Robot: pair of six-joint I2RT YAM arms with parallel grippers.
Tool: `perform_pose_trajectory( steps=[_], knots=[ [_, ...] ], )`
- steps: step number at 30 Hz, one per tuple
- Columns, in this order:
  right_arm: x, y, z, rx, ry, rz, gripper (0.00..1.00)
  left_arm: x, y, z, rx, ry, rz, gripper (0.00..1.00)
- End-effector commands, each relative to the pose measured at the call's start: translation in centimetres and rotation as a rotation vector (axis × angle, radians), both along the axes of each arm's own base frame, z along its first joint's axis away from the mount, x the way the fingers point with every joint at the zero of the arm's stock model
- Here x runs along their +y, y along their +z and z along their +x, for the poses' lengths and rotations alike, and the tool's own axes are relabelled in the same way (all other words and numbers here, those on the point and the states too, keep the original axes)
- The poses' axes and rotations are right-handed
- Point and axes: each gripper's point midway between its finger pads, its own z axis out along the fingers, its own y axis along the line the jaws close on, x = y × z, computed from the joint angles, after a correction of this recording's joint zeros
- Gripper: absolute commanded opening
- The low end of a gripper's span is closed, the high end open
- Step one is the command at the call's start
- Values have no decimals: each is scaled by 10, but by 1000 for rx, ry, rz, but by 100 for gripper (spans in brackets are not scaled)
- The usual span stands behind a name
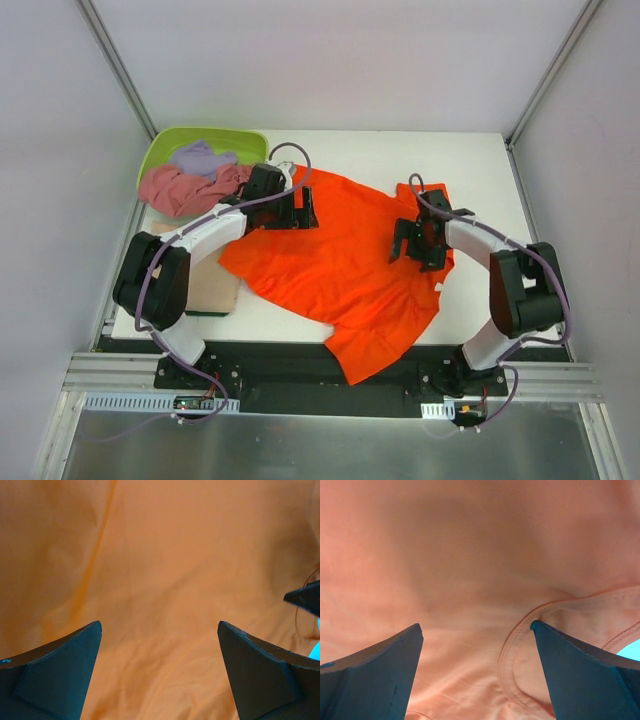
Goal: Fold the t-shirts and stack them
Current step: Flatten out the tshirt
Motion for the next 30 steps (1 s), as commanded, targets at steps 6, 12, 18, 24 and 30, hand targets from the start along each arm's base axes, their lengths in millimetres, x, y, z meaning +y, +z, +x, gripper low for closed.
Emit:
perform_pose_trajectory(
  steps=[6,12,18,24,30],
  knots=[
    [-56,-9,51,113,-59,-40,96,-19,2,32,-20,-19,-35,99],
    [-74,-11,111,112,-58,29,97,-23,-21,61,15,-3,-15,99],
    [-101,4,157,82,-3,-27,97,-13,-42,91,85,35,10,99],
    [-114,4,197,10,9,10,97,-18,-51,108,89,30,3,99],
    [-112,12,221,-37,59,34,97,-16,-49,138,68,50,-11,99]
  ],
)
